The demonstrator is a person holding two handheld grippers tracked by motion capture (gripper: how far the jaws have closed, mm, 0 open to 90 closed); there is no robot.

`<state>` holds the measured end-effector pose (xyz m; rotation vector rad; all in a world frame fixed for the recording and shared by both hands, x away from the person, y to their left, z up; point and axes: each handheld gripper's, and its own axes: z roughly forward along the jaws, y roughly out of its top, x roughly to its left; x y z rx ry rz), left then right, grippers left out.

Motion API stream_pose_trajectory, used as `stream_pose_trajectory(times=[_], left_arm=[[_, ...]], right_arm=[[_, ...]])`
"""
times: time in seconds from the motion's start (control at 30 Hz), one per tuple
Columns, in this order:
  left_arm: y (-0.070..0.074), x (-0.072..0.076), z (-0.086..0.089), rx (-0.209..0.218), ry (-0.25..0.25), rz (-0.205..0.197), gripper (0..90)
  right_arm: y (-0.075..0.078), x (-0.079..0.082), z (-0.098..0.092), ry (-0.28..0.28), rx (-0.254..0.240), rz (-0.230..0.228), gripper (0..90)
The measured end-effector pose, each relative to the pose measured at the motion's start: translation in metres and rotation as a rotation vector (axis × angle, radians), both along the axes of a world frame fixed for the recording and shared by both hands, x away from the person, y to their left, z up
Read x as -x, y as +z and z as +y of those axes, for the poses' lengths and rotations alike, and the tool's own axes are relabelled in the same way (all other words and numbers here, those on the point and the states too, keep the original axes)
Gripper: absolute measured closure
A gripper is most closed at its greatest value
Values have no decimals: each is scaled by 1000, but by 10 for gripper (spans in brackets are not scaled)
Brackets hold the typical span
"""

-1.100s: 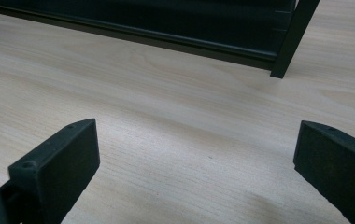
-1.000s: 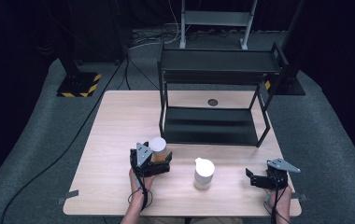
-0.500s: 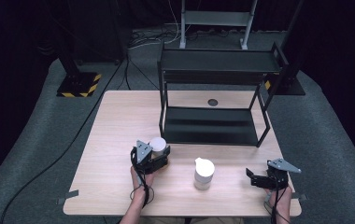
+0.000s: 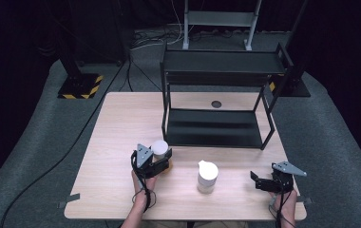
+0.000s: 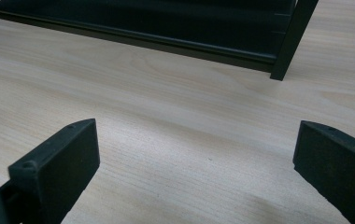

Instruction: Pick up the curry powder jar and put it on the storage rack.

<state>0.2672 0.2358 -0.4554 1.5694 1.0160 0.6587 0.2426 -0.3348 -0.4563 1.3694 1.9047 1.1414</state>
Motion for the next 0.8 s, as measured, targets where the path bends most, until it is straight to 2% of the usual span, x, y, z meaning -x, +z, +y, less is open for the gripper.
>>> stream_pose_trajectory(times=[0.33,0.53,0.7,0.8], left_arm=[[15,5,7,-38,-34,-33,336],[23,7,12,-38,-61,-43,336],[31,5,15,-64,-91,-57,336],[35,3,16,-64,-100,-66,336]], right_arm=[[0,1,0,2,1,-4,0],[0,0,0,6,1,-1,0],[0,0,1,4,8,-3,0],[0,0,2,2,11,-2,0]])
